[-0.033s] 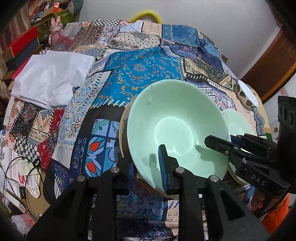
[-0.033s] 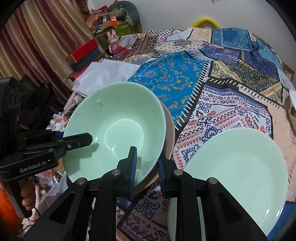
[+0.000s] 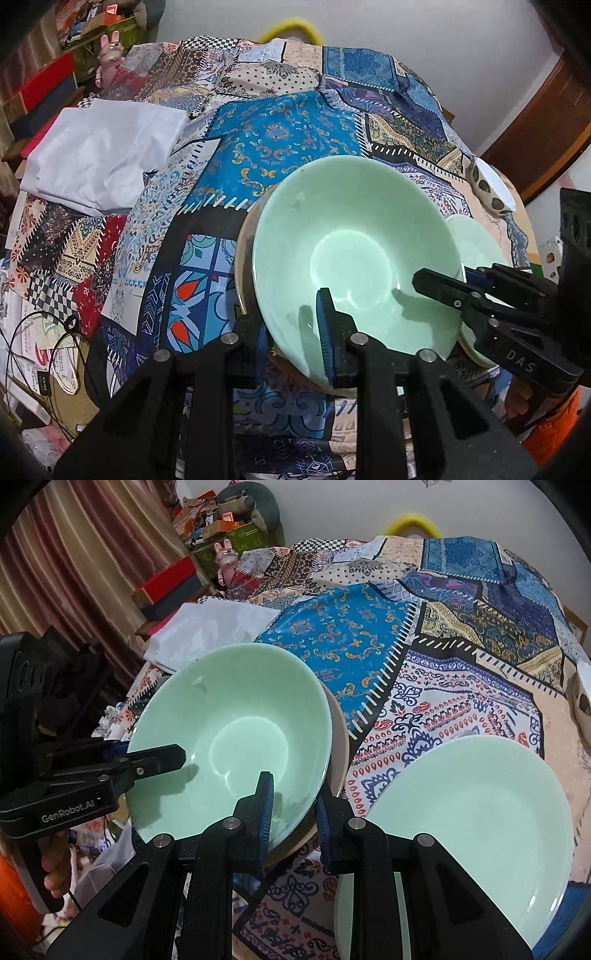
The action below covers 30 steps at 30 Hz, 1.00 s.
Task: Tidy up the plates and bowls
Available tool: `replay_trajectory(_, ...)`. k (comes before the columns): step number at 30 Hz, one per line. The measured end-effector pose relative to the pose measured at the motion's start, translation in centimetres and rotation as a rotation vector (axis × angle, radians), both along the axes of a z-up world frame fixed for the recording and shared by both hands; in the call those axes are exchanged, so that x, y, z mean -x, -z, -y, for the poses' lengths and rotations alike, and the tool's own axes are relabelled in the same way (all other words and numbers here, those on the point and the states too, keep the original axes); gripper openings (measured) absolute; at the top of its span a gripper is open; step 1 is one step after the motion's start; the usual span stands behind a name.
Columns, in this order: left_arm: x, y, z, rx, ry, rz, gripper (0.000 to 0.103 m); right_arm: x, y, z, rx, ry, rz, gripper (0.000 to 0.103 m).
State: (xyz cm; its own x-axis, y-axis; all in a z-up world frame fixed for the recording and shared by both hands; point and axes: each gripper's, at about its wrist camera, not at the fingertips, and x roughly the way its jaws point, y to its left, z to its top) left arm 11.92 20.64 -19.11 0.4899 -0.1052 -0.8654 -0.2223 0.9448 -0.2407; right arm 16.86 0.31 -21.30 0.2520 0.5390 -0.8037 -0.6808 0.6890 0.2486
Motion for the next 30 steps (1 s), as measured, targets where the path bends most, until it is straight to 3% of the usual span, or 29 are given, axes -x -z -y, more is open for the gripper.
replay_trajectory(18,-0.3,0.0,0.3,-0.044,-0.001,-0.01,0.023,0.1,-0.5,0.5,0.029,-0.004,0.035,0.024)
replay_trajectory(30,-1.0,-1.2,0.2,-0.078,-0.027,-0.012,0.023,-0.2,-1.0,2.0,-0.014,0.011,0.043,0.024)
